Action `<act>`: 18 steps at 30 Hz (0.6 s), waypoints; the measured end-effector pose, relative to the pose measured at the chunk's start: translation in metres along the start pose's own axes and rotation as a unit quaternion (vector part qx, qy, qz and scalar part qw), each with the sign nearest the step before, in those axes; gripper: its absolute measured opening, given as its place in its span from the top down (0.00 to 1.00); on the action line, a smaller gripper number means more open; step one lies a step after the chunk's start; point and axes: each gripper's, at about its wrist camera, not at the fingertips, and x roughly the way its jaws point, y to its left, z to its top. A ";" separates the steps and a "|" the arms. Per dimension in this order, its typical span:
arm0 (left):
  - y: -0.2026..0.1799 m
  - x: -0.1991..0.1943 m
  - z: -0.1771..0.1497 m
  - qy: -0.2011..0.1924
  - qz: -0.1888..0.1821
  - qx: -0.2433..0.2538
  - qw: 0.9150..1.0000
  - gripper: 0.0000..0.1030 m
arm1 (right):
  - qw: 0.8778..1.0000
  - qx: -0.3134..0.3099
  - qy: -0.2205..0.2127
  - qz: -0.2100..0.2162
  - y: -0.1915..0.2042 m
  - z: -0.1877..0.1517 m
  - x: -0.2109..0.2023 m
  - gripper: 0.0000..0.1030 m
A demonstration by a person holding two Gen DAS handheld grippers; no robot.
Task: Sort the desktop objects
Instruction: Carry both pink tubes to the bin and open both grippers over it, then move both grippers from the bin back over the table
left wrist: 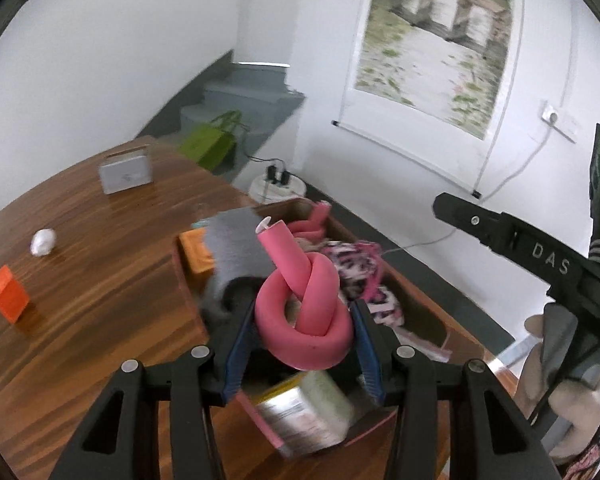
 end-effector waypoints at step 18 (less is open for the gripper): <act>0.036 -0.008 0.001 -0.016 0.050 -0.035 0.998 0.33 | 1.000 -0.001 0.006 0.030 0.021 -0.008 0.005 0.28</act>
